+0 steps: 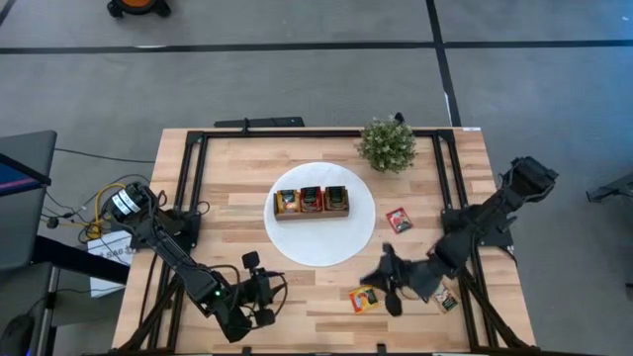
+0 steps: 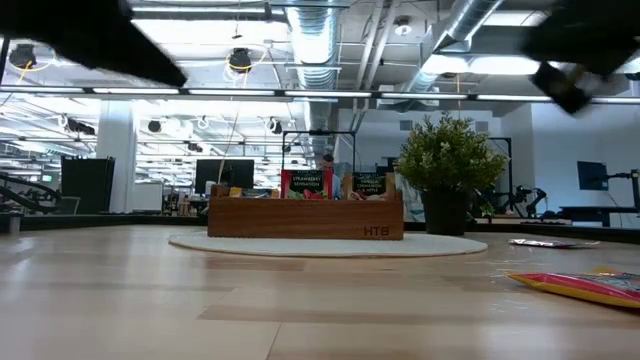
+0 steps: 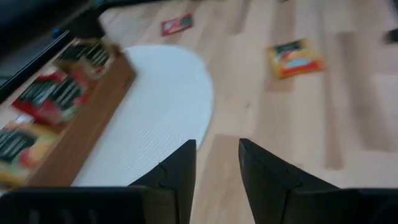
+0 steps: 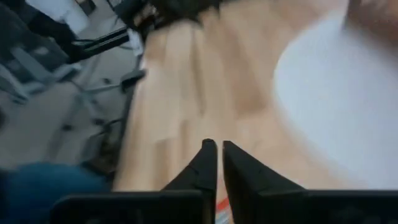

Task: Pick & Place Tea
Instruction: Put the orange tea bag into the left section of the wooden organizer

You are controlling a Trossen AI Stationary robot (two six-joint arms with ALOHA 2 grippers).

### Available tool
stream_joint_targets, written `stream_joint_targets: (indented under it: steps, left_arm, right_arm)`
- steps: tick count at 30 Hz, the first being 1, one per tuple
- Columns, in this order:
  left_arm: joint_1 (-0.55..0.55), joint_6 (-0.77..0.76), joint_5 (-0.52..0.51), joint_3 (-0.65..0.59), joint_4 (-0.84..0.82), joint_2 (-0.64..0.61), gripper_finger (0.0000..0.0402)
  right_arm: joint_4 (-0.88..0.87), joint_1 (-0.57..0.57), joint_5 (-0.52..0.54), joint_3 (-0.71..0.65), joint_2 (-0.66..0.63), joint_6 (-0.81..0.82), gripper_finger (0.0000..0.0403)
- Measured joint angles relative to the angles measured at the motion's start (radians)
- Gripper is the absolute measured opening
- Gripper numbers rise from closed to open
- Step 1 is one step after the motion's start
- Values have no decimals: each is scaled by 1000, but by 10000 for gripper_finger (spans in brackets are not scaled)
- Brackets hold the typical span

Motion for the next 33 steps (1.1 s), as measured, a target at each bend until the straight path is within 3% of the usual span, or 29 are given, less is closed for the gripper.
stream_joint_targets:
  steps: [3,8,14,24,33]
  left_arm:
    - [0,115,55,0,134,0,115]
    - [25,348,286,0,425,54,114]
    - [112,500,469,0,753,212,88]
    - [258,473,671,103,826,424,9]
    - [306,494,751,231,826,559,0]
  right_arm:
    - [-33,62,-31,0,20,261,48]
    - [-127,123,-109,0,70,675,126]
    - [-219,134,-160,-2,164,983,204]
    - [-176,79,-188,3,255,1097,206]
    - [-111,9,-240,1,277,1052,179]
